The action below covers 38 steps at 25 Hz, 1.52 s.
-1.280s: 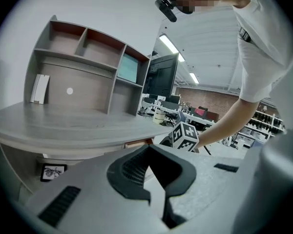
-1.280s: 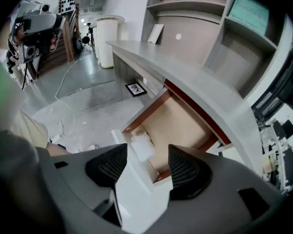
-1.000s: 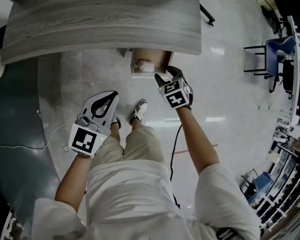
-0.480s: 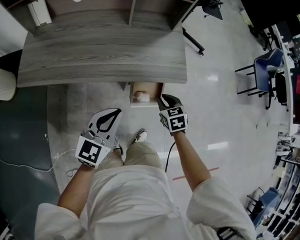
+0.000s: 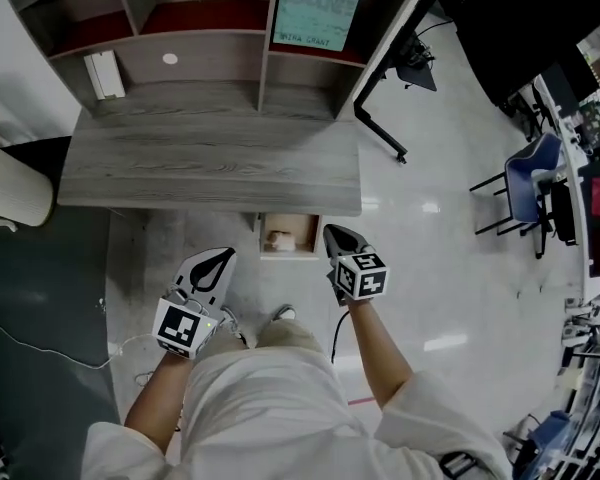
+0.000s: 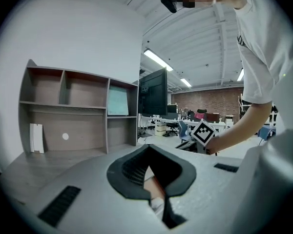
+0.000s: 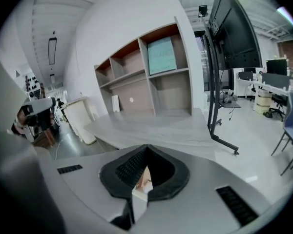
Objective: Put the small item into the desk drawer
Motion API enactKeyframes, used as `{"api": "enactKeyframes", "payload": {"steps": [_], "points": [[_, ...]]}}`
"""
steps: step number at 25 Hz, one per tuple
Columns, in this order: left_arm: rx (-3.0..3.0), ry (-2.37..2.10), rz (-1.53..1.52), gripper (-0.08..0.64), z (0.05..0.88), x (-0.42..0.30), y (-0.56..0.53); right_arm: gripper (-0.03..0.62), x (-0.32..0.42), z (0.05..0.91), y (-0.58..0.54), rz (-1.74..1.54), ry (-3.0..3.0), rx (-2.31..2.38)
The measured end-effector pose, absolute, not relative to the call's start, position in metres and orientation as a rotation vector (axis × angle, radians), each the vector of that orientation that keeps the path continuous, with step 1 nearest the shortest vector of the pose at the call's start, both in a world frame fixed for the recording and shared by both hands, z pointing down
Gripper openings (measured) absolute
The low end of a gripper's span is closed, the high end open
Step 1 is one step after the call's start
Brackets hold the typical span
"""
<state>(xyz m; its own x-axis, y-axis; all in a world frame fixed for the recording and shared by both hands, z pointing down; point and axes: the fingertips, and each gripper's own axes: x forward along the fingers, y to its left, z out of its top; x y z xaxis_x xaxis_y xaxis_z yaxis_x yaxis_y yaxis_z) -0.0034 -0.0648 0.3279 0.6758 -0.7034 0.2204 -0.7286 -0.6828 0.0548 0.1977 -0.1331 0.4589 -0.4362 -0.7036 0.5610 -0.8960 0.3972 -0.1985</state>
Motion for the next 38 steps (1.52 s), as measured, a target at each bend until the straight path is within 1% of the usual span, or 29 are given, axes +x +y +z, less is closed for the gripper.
{"api": "enactKeyframes", "payload": {"steps": [8,15,19,28,38], "points": [[2.772,-1.247,0.257,0.005,0.301,0.013,-0.077,-0.003,0.245,0.401,-0.14,0.645,-2.378,1.499],[2.827,-1.278,0.181,0.005,0.269,0.048,-0.091,-0.003,0.296,0.339,-0.149,0.478,-2.435,1.578],[2.848,-1.301,0.152,0.005,0.252,0.057,-0.091,-0.003,0.313,0.296,-0.149,0.378,-2.485,1.615],[2.837,-1.424,0.092,0.005,0.222,0.038,-0.092,-0.003,0.307,0.215,-0.138,0.09,-2.585,1.596],[2.802,-1.524,0.003,0.005,0.198,-0.007,-0.083,-0.003,0.293,0.156,-0.117,-0.121,-2.568,1.658]]}}
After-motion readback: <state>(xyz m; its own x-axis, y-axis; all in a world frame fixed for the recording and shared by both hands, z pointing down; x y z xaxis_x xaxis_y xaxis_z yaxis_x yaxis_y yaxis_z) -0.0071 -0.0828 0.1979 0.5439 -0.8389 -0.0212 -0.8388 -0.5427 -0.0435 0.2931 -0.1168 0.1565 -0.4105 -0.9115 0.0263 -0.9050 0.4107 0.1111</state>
